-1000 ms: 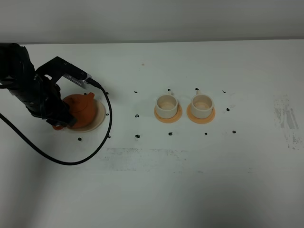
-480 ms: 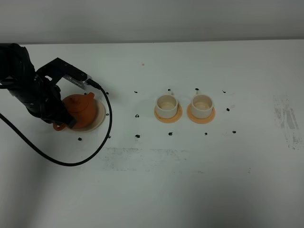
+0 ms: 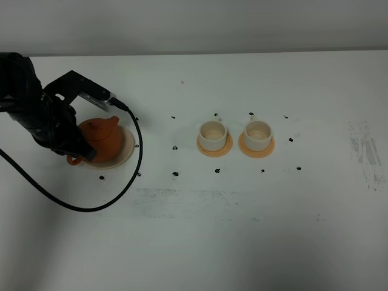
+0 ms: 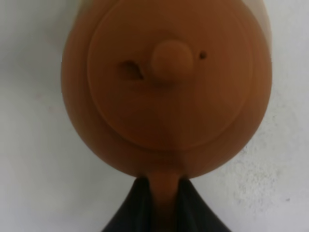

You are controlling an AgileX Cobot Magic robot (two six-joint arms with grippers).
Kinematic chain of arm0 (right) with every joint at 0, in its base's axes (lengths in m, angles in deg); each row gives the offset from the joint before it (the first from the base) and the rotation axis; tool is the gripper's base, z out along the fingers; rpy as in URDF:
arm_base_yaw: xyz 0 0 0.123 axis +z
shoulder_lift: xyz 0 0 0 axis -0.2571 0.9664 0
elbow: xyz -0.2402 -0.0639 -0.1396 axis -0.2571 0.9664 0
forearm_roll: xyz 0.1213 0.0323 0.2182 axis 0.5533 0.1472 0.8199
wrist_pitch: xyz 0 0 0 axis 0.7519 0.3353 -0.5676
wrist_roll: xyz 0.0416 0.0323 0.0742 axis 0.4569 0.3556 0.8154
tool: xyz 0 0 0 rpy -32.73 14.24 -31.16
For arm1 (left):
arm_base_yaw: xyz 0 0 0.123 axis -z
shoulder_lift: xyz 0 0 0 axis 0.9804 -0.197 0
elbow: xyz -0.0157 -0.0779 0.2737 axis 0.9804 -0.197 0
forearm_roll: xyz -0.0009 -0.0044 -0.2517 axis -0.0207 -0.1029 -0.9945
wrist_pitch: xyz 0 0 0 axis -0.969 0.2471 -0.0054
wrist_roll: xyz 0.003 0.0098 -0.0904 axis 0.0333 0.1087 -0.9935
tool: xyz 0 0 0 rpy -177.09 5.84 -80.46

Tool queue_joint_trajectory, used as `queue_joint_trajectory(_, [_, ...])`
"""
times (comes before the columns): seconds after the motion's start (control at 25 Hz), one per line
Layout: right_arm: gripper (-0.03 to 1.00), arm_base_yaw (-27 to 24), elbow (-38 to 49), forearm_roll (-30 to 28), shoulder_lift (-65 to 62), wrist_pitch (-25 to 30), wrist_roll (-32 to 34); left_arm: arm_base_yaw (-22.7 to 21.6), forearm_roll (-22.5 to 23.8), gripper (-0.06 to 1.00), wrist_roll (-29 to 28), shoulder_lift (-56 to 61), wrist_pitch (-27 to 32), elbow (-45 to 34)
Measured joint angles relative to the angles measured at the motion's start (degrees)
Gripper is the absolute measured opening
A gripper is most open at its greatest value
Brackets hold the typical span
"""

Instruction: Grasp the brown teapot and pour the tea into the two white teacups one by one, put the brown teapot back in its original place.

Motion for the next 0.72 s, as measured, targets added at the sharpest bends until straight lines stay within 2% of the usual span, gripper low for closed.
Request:
queue_joint_trajectory(0.24, [0.37,0.0,0.0,0.0,0.0,0.0,0.0,0.0,-0.06,0.13,0.24,4.12,0.0,0.0])
queue_joint_trajectory(0.44, [0.37,0.0,0.0,0.0,0.0,0.0,0.0,0.72,-1.34,0.13,2.69,5.02,-1.2,0.88])
queue_joint_trajectory(0.72, [0.37,0.0,0.0,0.0,0.0,0.0,0.0,4.04,-1.45,0.13,4.14,-0.14,1.32,11.93])
